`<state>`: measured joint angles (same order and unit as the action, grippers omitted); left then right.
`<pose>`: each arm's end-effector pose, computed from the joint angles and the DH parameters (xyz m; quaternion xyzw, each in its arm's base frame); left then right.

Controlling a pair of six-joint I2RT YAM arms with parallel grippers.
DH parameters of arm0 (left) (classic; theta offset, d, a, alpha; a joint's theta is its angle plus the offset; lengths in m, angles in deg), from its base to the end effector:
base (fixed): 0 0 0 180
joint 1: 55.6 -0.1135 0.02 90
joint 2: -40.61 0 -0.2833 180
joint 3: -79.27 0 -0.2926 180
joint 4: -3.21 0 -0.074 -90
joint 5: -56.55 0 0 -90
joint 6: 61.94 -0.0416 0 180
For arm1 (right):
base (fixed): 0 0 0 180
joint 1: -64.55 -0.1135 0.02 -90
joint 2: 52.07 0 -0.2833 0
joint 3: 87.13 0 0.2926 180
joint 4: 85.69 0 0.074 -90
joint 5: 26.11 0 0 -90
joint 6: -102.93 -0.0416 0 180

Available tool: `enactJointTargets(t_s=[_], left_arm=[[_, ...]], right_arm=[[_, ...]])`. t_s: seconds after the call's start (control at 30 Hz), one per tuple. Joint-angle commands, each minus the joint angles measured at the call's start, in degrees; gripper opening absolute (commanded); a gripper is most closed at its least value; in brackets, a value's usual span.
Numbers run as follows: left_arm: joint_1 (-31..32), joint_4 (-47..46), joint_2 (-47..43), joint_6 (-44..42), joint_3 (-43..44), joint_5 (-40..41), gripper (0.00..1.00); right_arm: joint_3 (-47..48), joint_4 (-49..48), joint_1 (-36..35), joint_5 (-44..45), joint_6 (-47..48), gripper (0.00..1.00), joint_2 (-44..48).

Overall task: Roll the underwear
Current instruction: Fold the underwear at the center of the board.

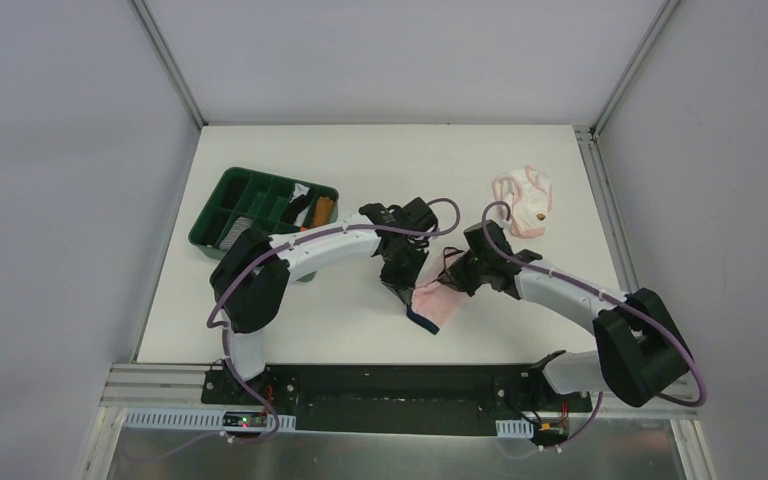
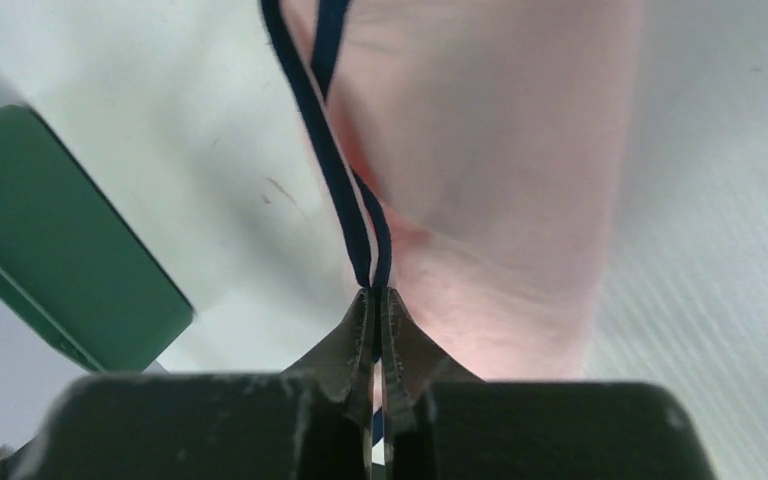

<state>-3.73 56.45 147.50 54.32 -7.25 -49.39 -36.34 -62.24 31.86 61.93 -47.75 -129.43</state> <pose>0.2578 -0.3470 0.2121 0.2423 0.9395 -0.2317 0.0700 0.2466 0.1600 0.1705 0.2216 0.9131 0.2597 0.2228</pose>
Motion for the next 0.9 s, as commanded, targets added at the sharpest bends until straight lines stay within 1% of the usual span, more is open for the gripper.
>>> enactJointTargets(t_s=[0.0,0.07,0.2,0.27,0.33,0.5,0.6,0.87], left_arm=[[2.05,1.9,0.25,1.08,3.45,-0.3,0.01],[2.43,2.88,0.13,1.61,4.16,-1.09,0.14],[2.46,4.55,-1.96,2.68,4.49,-1.69,0.37],[2.49,5.31,-3.42,2.87,4.27,-2.12,0.47],[2.48,5.87,-4.81,3.04,4.07,-2.5,0.54],[2.22,6.31,-7.54,4.46,3.23,-0.64,0.55],[1.7,6.29,-8.3,5.58,2.71,1.79,0.53],[0.14,6.2,-5.96,7.21,3.02,1.96,0.51]], right_arm=[[-3.18,-3.67,0.83,1.12,-1.19,0.0,2.91],[-4.64,-4.85,1.17,0.55,-1.13,0.0,3.56],[-7.19,-6.3,1.89,-0.59,-0.27,0.0,5.16],[-8.26,-7.38,2.44,-1.71,0.36,0.0,5.85],[-9.07,-7.96,2.92,-2.63,0.7,0.0,6.66],[-10.16,-8.85,4.16,-5.46,2.67,0.0,9.22],[-10.84,-8.73,5.04,-6.32,4.05,0.0,11.38],[-11.51,-6.2,6.95,-8.13,7.95,0.0,15.14]])
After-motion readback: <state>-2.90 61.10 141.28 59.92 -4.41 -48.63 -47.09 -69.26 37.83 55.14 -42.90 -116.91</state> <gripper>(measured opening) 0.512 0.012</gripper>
